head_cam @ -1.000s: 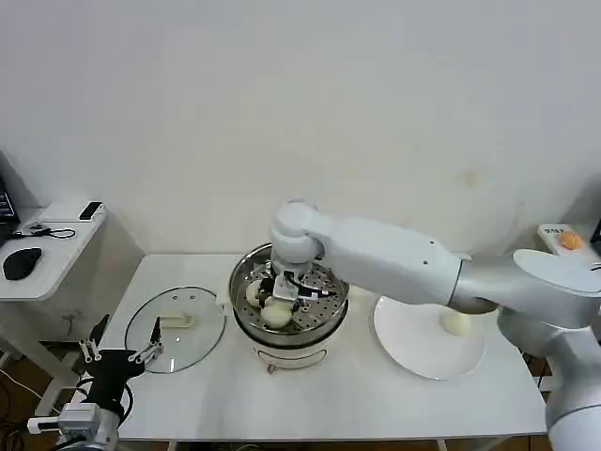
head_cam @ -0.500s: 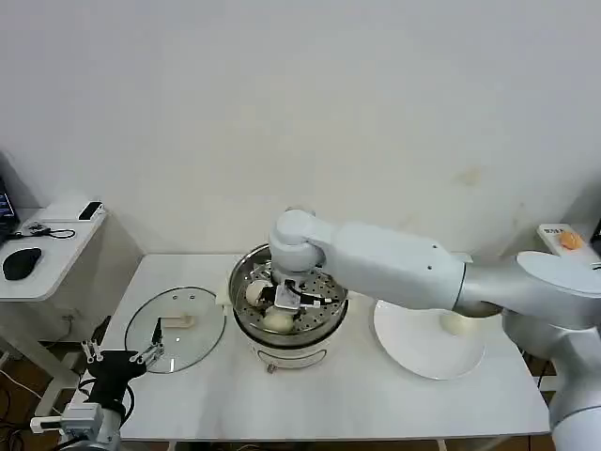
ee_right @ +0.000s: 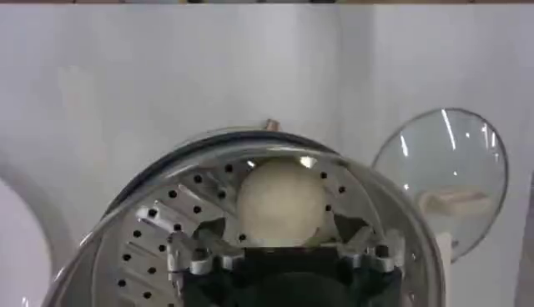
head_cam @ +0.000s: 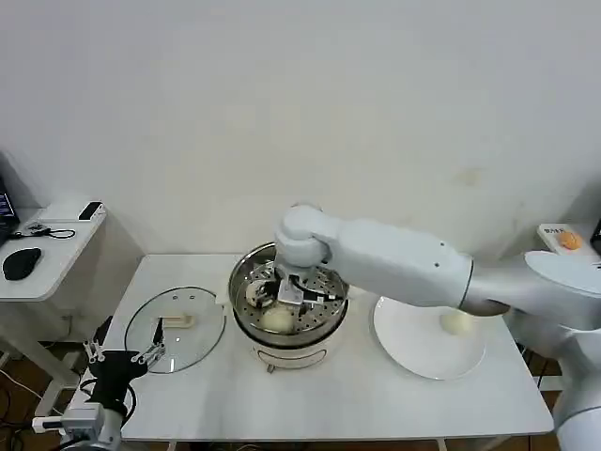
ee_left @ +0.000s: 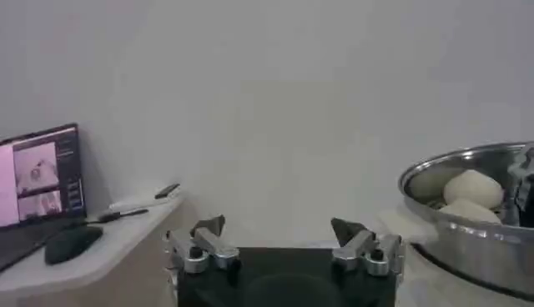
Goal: Take steamed baozi put them in steamer then cover it.
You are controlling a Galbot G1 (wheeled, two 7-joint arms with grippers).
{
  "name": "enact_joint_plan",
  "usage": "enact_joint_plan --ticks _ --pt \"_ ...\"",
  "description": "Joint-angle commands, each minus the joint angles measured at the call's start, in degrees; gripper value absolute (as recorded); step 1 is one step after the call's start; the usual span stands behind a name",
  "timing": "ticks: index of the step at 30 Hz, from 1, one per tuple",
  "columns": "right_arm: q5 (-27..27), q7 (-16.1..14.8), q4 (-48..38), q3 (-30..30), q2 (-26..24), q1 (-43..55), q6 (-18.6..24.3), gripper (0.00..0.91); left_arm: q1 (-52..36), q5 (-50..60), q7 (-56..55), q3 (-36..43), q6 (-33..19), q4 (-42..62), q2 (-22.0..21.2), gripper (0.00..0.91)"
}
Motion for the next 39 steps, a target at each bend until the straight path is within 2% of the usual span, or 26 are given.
enact_joint_plan --ticks 1,4,6,10,14,22,25,27,28,32,39 --pt "3.47 0.25 2.71 4.49 -6.59 3.66 -3.86 0.907 -0.09 -0.1 0.1 0.36 0.03 0.0 0.3 0.907" --pt "6.49 0.56 4.49 5.56 -11.78 6.14 -11.11 0.907 -0.33 -0.3 0.22 0.68 0.07 -0.06 0.72 0.907" --pt "10.69 1.45 4.73 5.67 -15.8 7.92 -14.8 0.907 -0.57 -0.57 0.25 1.06 0.17 -0.05 1.02 0.907" --pt "19.65 2.33 6.24 5.28 -22.82 9.34 -29.75 0.907 -0.87 -1.04 0.32 1.79 0.16 -0.02 2.08 0.907" --pt "25.5 2.86 6.32 4.61 -30.52 8.42 -36.41 0.907 -1.3 -1.36 0.39 2.69 0.21 0.29 3.6 0.907" --pt "24.84 1.34 2.04 8.11 -41.21 0.9 -40.63 0.907 -1.69 -2.68 0.35 3.69 0.32 0.83 5.05 0.907" --pt "21.97 1.14 1.51 11.61 -43.77 -4.96 -40.72 0.907 -1.82 -2.95 0.41 3.79 0.59 0.76 5.24 0.907" --pt "21.17 1.1 1.56 15.57 -45.6 -10.47 -40.86 0.907 -1.81 -3.0 0.45 3.9 0.72 0.7 5.27 0.907" --pt "20.55 1.09 1.7 19.59 -46.42 -15.01 -40.91 0.907 -1.79 -2.95 0.45 4.01 0.75 0.74 5.29 0.907" --pt "18.56 0.78 1.54 22.32 -47.57 -19.77 -40.95 0.907 -1.62 -2.63 0.44 4.35 0.76 0.88 5.15 0.907" --pt "17.15 0.98 -2.11 21.29 -46.42 -21.28 -41.5 0.907 -2.12 -2.39 0.46 4.62 0.86 1.09 4.29 0.907"
